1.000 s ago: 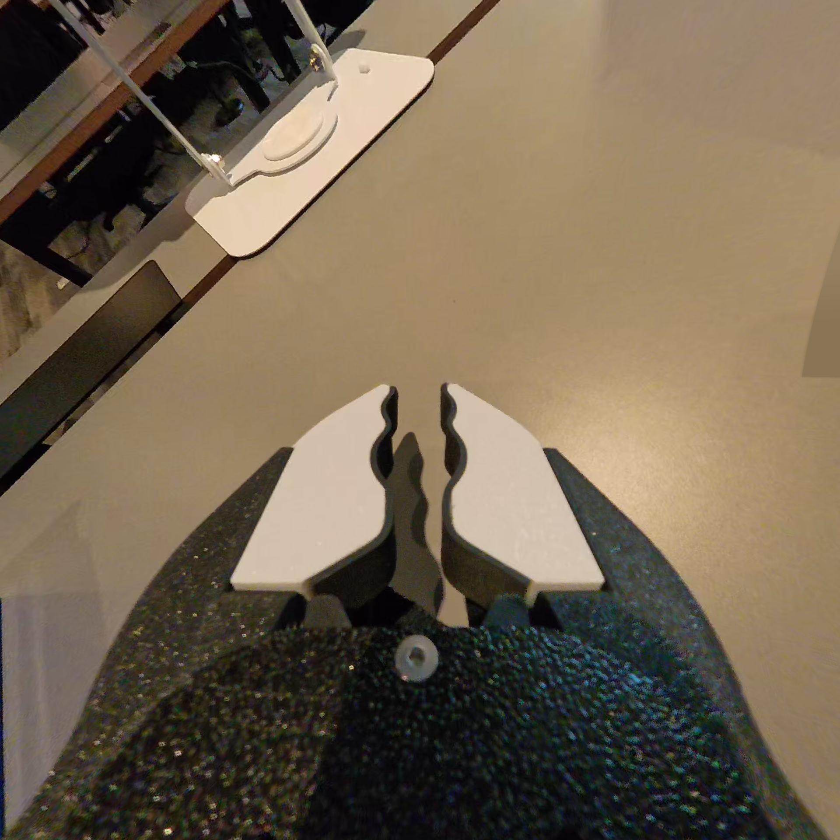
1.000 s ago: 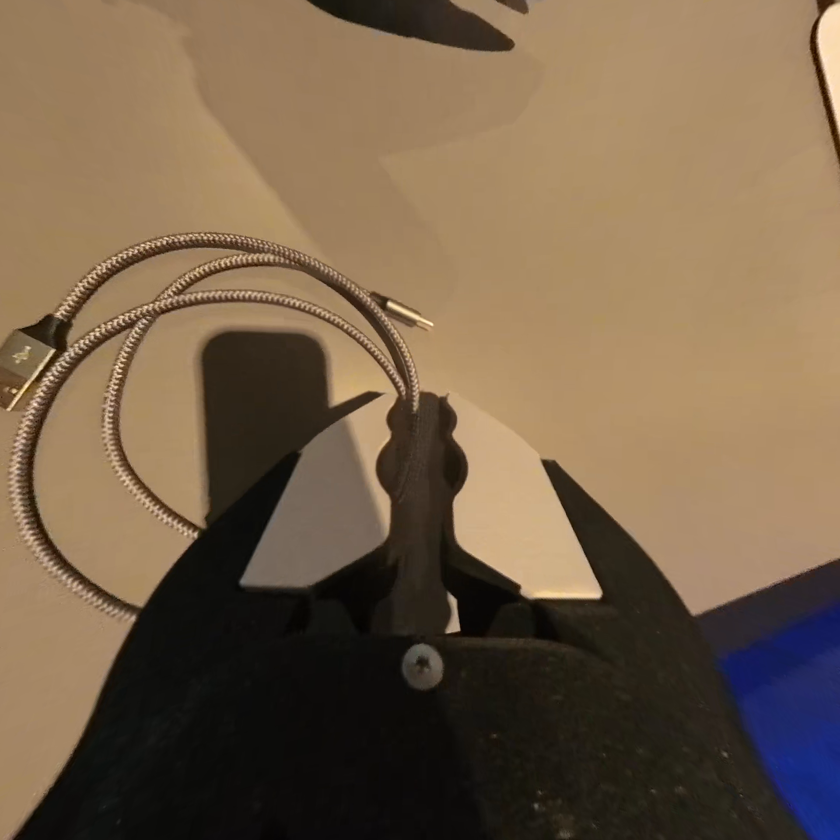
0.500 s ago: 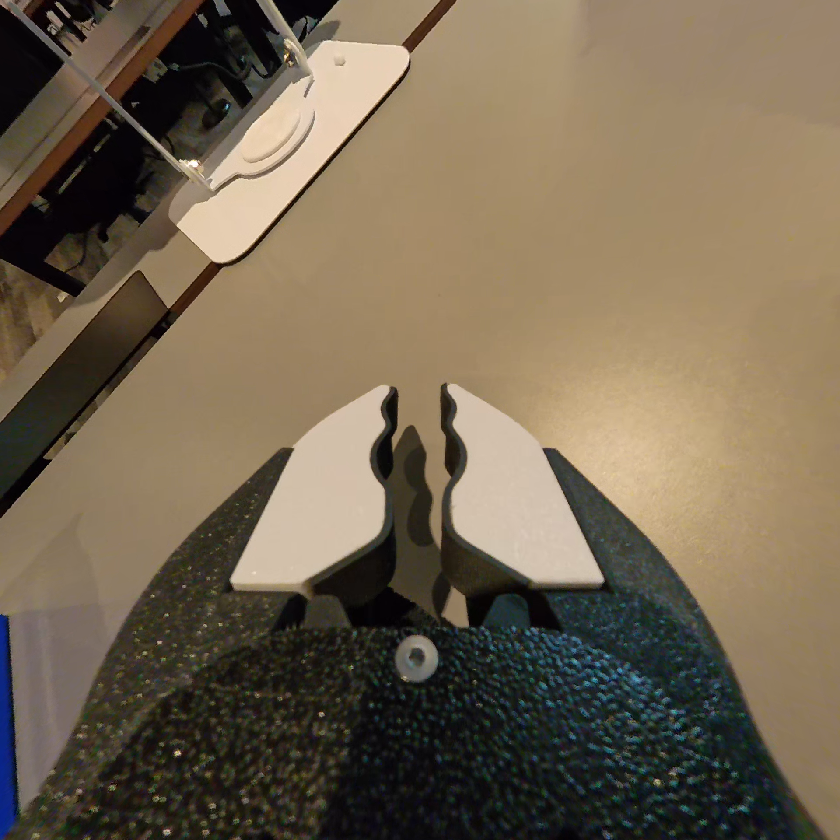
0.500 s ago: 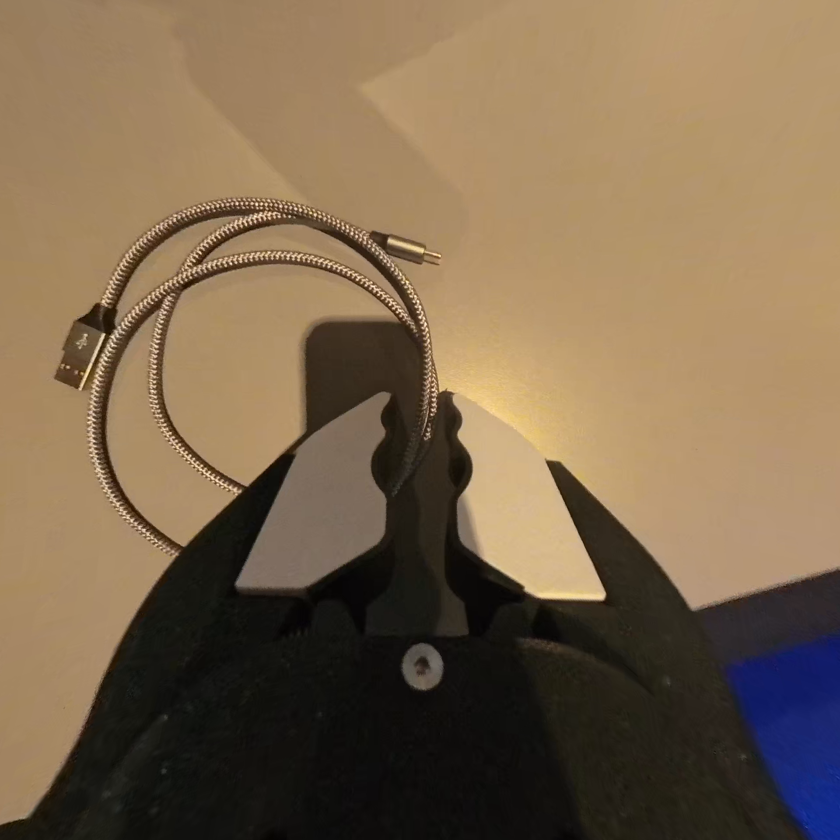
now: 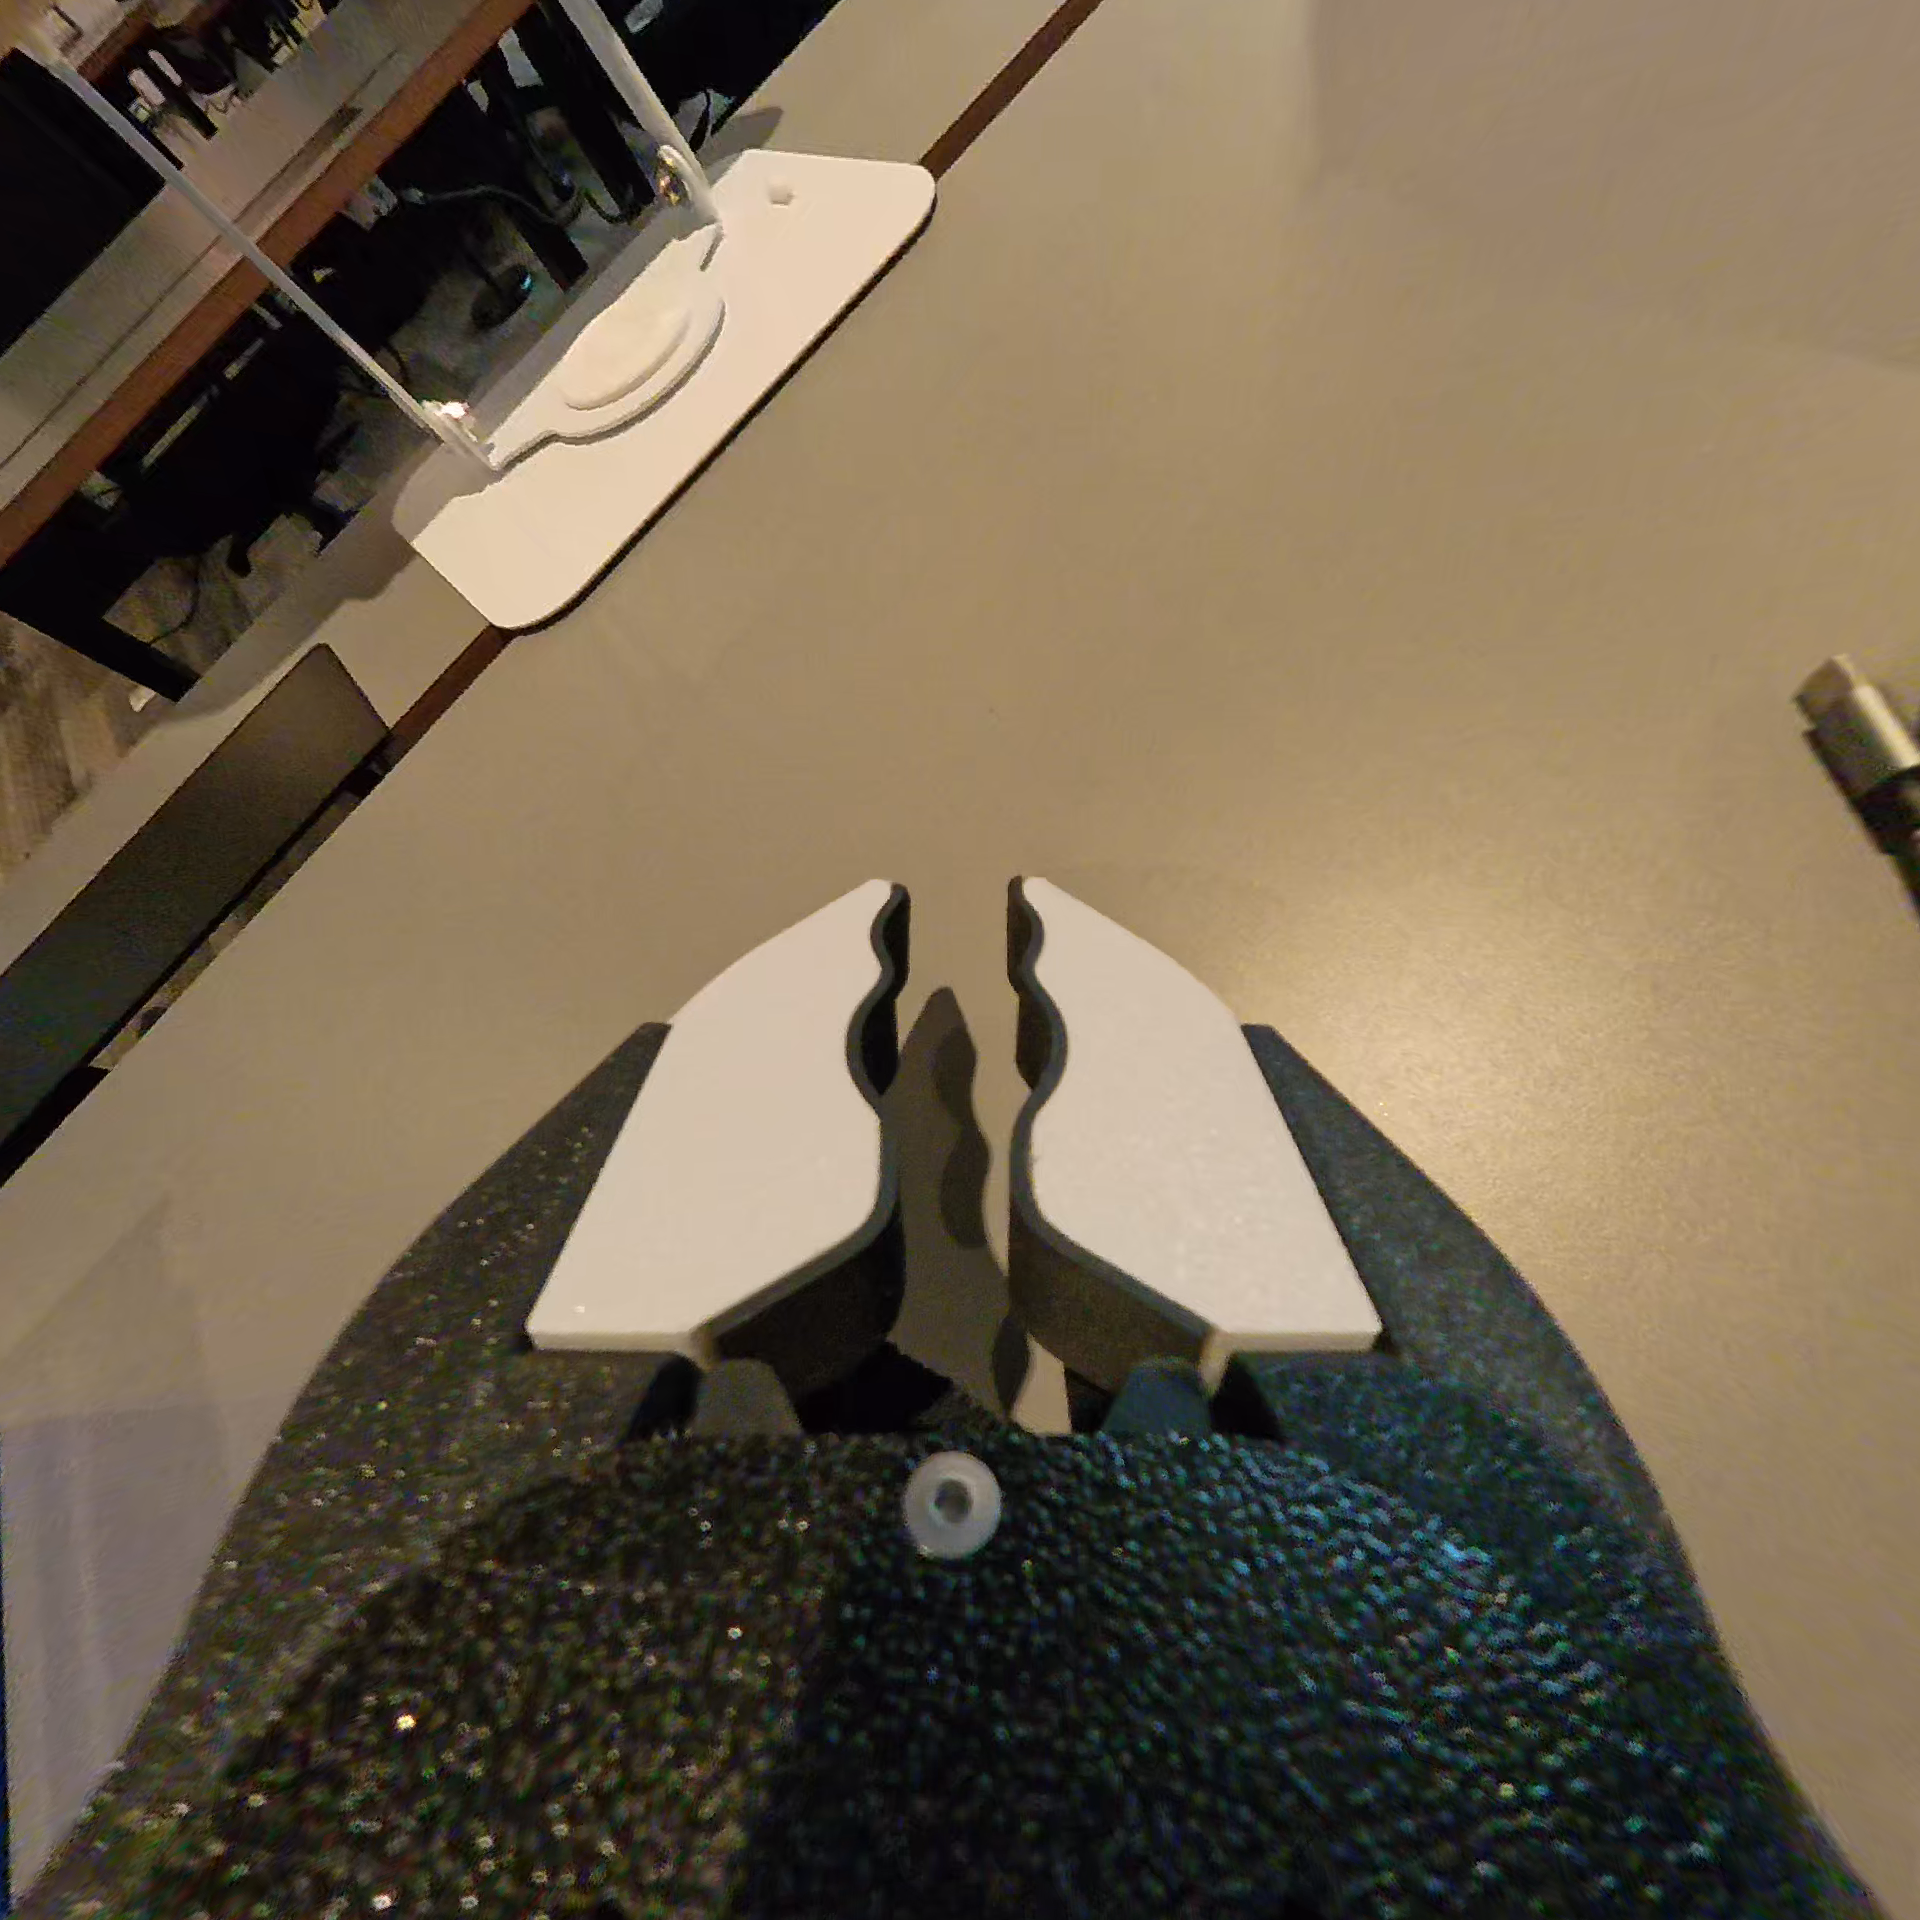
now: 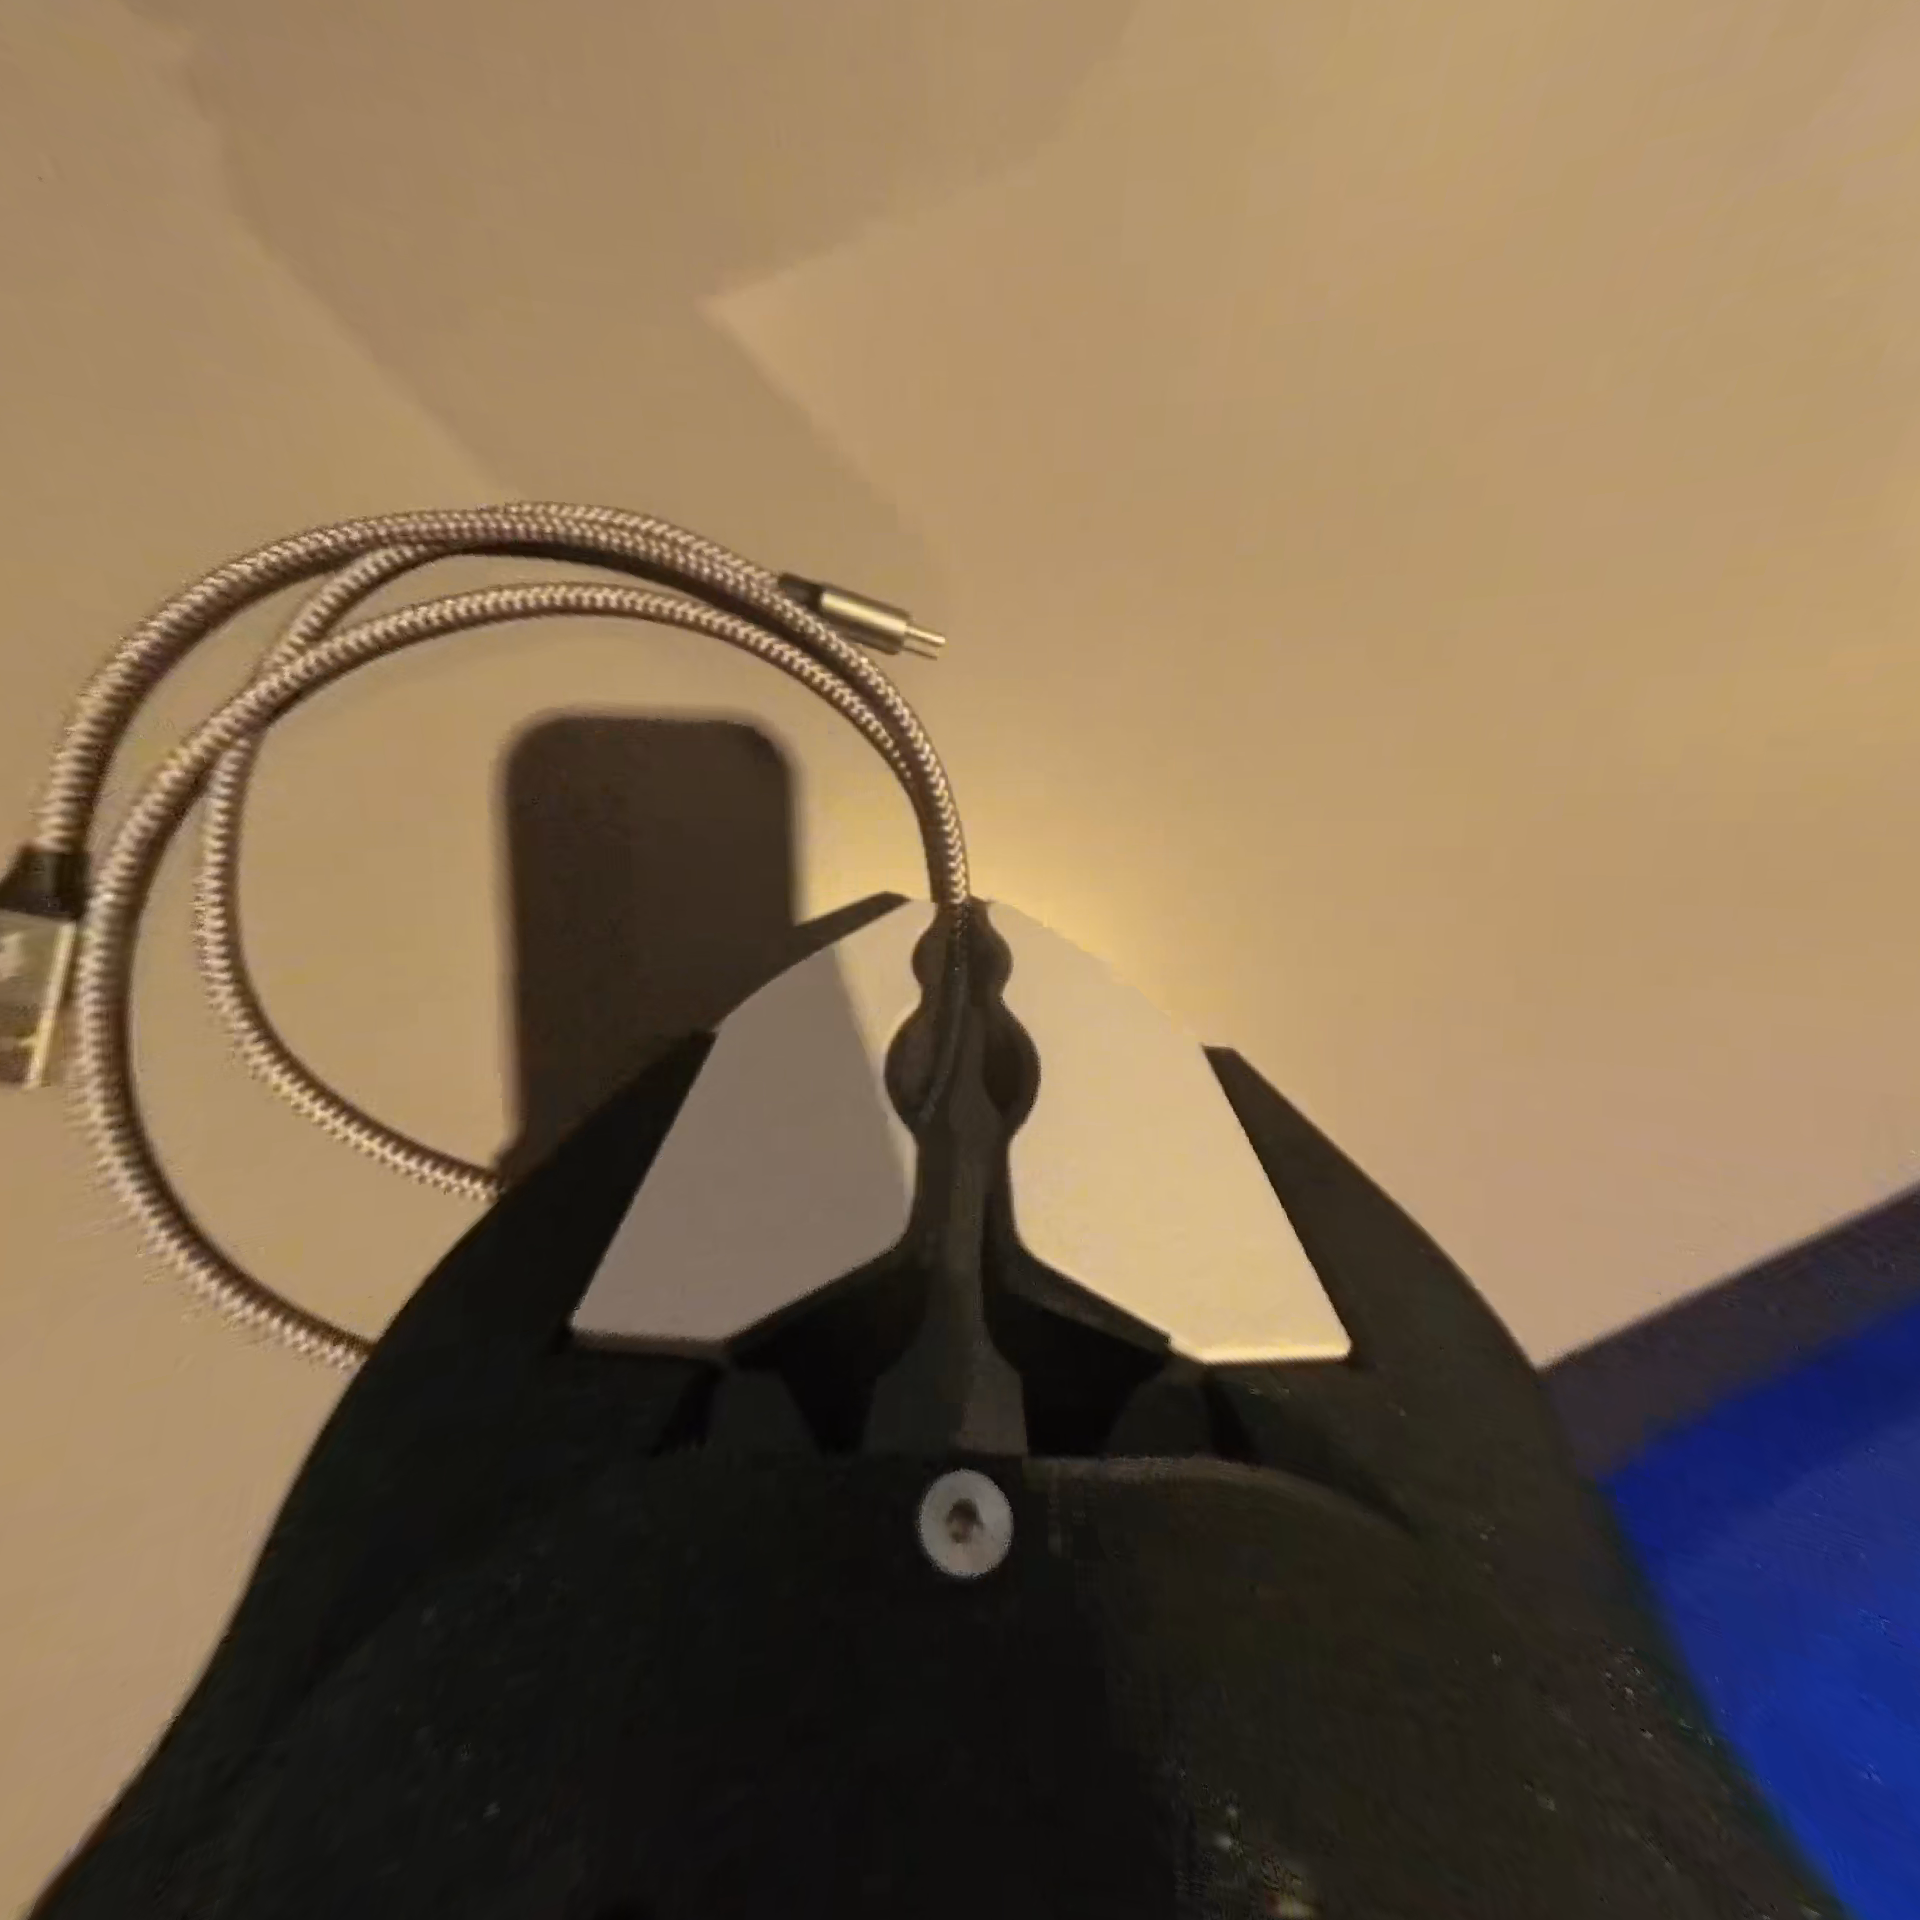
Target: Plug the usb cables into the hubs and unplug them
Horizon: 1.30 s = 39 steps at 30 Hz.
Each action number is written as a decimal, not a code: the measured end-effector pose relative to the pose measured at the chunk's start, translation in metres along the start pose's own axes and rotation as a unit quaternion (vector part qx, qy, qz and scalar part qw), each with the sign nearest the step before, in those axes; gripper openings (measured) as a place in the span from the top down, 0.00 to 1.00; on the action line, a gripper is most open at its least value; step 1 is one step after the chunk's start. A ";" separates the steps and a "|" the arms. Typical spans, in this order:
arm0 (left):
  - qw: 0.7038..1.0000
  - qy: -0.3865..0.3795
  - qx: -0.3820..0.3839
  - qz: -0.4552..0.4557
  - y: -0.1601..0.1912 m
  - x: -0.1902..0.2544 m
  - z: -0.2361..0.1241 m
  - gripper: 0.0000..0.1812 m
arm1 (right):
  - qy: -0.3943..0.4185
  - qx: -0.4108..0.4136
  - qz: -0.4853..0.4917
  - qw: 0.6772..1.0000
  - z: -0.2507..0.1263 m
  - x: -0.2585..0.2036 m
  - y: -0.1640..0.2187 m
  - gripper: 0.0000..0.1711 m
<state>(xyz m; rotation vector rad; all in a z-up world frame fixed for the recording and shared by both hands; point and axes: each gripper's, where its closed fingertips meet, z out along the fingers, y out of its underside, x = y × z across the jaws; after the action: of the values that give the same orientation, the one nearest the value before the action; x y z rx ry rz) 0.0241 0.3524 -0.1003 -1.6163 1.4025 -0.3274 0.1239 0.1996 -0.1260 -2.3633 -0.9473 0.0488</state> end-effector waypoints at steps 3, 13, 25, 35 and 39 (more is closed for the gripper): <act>1.000 0.000 0.000 -0.001 0.000 0.000 0.000 0.90 | 0.051 0.034 -0.014 0.998 -0.003 0.009 -0.017 0.98; 1.000 -0.002 0.002 -0.002 -0.001 -0.001 0.000 0.90 | 0.188 0.166 -0.015 0.968 -0.056 0.043 -0.055 0.98; 1.000 -0.004 -0.003 0.008 0.000 0.001 0.002 0.90 | 0.374 0.380 0.003 0.846 -0.205 0.088 -0.068 0.98; 1.000 -0.007 -0.011 0.022 0.002 0.003 0.003 0.90 | 0.442 0.538 0.127 0.707 -0.335 0.147 0.019 0.99; 1.000 -0.007 -0.013 0.026 0.002 0.004 0.003 0.90 | 0.467 0.505 0.147 0.711 -0.331 0.175 0.055 0.99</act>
<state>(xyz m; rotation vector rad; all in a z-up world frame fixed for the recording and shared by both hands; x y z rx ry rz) 0.0264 0.3505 -0.1054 -1.5971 1.4411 -0.2682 0.3688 0.1121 0.1493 -1.1582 0.0499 -0.3808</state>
